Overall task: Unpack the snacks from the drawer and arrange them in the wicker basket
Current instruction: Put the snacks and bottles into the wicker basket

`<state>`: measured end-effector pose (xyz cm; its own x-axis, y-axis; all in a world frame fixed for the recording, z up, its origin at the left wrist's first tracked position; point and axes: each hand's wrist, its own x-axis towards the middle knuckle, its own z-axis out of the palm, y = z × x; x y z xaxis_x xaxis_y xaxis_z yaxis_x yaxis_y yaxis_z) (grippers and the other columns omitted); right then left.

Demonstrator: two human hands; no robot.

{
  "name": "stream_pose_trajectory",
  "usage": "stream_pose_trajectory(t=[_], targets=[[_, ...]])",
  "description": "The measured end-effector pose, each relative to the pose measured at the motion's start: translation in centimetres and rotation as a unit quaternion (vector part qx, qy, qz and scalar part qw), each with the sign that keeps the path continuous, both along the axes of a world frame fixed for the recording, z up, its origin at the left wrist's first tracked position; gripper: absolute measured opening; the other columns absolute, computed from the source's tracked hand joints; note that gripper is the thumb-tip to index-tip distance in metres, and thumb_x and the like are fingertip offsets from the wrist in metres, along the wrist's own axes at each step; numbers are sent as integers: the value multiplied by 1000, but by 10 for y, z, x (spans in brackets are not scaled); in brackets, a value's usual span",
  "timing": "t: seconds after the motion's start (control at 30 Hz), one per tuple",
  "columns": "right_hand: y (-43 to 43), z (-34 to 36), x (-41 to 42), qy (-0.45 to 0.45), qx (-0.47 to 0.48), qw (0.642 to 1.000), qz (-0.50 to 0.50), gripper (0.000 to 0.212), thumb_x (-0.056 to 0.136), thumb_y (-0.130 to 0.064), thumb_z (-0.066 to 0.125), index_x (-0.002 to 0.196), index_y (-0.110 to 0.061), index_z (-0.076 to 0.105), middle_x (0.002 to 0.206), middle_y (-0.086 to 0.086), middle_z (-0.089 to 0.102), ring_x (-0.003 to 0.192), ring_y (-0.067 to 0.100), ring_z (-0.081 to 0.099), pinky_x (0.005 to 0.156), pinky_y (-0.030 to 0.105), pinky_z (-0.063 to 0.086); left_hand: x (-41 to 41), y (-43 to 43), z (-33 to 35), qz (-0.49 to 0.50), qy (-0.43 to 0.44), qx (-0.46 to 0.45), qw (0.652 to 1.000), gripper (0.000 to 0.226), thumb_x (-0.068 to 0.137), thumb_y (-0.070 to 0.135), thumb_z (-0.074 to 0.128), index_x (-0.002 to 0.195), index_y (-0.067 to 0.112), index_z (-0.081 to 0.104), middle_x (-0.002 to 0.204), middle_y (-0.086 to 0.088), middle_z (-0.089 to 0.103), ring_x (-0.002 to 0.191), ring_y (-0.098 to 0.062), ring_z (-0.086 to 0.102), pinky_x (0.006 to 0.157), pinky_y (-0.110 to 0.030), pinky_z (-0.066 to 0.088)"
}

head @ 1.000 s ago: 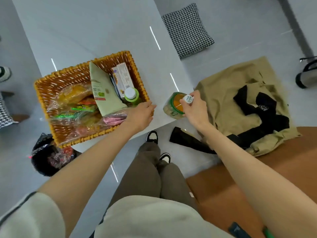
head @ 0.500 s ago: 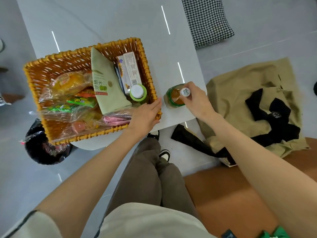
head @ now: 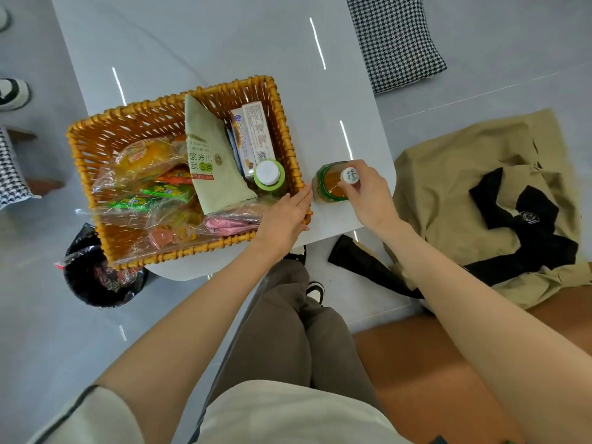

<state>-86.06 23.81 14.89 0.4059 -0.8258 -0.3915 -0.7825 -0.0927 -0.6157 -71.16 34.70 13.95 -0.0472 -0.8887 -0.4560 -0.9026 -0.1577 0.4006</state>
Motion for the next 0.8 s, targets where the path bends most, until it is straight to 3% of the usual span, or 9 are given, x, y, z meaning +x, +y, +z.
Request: stream_pose_trajectory(t=[0.13, 0.23, 0.33, 0.43, 0.53, 0.7, 0.8], targets=[[3, 6, -2, 15, 20, 1000, -3, 50, 96, -15, 54, 143, -18, 37, 121, 11, 61, 108, 25, 60, 90, 33, 49, -6, 0, 0, 4, -32, -38, 999, 71, 92, 22, 61, 151, 10, 23, 159, -4, 22, 137, -25, 35, 114, -35, 24], [14, 18, -10, 29, 25, 999, -37, 58, 96, -14, 53, 147, -21, 26, 99, 3, 62, 86, 19, 58, 76, 30, 46, -9, 10, 5, 15, -20, -72, 997, 61, 94, 23, 59, 148, 13, 33, 157, -5, 28, 141, -23, 30, 118, -37, 16], [35, 30, -18, 14, 36, 992, -119, 41, 98, -17, 50, 135, -12, 34, 95, 1, 57, 81, 18, 56, 70, 30, 45, -4, 33, 17, 19, 10, -147, 989, 49, 90, 17, 64, 136, 10, 51, 145, -10, 46, 132, -30, 45, 112, -44, 31], [62, 38, -15, 0, 85, 984, -158, 31, 98, -19, 48, 127, -8, 42, 99, 4, 56, 82, 17, 54, 68, 29, 41, 17, 66, 31, 112, 12, -223, 968, 38, 89, 13, 64, 126, 7, 60, 126, -11, 60, 114, -28, 57, 94, -41, 49], [101, 37, -3, -32, 153, 970, -188, 29, 97, -19, 51, 124, -9, 47, 110, 6, 57, 97, 20, 55, 80, 29, 43, 52, 110, 45, 206, -12, -215, 955, 33, 92, 11, 57, 125, 7, 58, 119, -11, 58, 108, -25, 56, 87, -38, 50], [155, 22, 40, -66, 238, 944, -220, 20, 95, -20, 54, 111, -18, 43, 112, 11, 59, 102, 27, 59, 89, 41, 49, 127, 168, 49, 342, -37, -150, 927, 40, 97, 14, 49, 137, 7, 45, 135, -14, 45, 123, -28, 44, 98, -38, 40], [183, 8, 77, -72, 290, 920, -252, 34, 95, -21, 54, 125, -11, 43, 113, 10, 54, 112, 30, 56, 99, 43, 48, 173, 173, 46, 428, -39, -129, 894, 48, 98, 16, 48, 144, 8, 36, 145, -18, 35, 131, -30, 36, 103, -39, 34]])
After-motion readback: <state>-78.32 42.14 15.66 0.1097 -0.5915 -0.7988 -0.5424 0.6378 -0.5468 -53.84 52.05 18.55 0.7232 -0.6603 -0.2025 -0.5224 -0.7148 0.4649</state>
